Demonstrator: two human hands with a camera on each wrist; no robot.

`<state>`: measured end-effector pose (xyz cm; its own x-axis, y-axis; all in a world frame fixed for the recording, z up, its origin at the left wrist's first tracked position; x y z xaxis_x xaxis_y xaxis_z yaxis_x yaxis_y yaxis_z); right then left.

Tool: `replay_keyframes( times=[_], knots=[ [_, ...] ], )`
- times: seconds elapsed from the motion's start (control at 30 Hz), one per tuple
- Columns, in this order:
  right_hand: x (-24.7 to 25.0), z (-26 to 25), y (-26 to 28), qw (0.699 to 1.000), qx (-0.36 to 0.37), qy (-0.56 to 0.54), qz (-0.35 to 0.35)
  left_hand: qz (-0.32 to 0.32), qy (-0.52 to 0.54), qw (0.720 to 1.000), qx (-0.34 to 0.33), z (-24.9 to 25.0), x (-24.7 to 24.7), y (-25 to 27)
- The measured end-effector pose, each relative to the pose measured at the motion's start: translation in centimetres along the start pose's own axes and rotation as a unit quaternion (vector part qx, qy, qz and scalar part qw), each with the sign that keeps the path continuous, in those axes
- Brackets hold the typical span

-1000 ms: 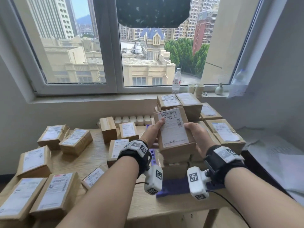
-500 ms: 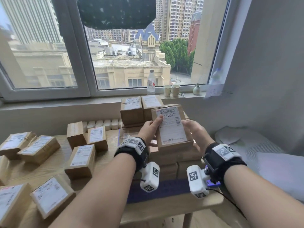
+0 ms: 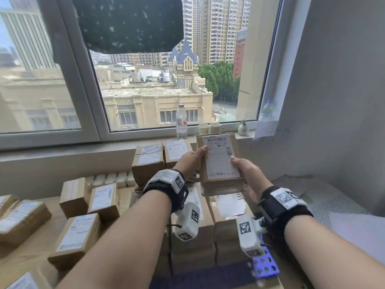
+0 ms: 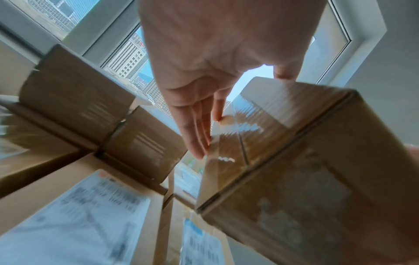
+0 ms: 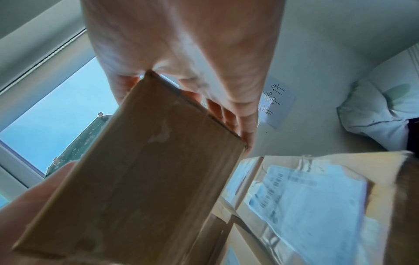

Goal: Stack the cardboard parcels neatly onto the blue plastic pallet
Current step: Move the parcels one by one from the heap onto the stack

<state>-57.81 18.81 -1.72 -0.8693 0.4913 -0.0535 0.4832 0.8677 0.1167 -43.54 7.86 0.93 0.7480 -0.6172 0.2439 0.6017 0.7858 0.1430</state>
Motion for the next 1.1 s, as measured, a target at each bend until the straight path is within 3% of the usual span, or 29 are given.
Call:
replay_keyframes(
  times=[0.2,0.3,0.57,0.63,0.77,1.1],
  knots=[
    [0.8,-2.4,-6.7,1.0,-0.007,-0.009,0.021,0.042,-0.089,0.993,-0.063,2.9,2.6,-6.4],
    [0.9,-2.8,-9.5,0.999,-0.017,-0.008,0.037,0.081,-0.219,0.968,-0.088,3.5,4.6,-8.8],
    [0.8,-0.6,-14.8,0.996,-0.068,0.028,0.058,0.134,-0.358,0.924,-0.007,0.2,7.9,-13.3],
    [0.9,-0.3,-16.0,0.994,-0.078,0.041,0.057,0.126,-0.375,0.918,0.017,-0.5,8.1,-13.9],
    [0.4,0.8,-17.7,0.991,-0.106,0.057,0.05,0.07,-0.354,0.932,0.032,-1.8,7.8,-15.1],
    [0.2,3.1,-20.5,0.984,-0.131,0.118,0.032,0.096,-0.384,0.918,0.037,-2.8,7.8,-16.0]
  ],
)
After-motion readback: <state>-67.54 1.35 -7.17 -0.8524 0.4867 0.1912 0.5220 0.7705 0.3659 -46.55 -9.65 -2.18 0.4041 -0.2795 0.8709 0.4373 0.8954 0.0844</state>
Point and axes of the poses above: each hand's wrist, its own y-axis away from the middle knuckle, its own x-axis out of the back of the hand, z = x × y, the point moved 6 cm from there along -y, towards the middle knuckle, and after that the axes turned 3 degrees about -z, right-handed, at the moved point
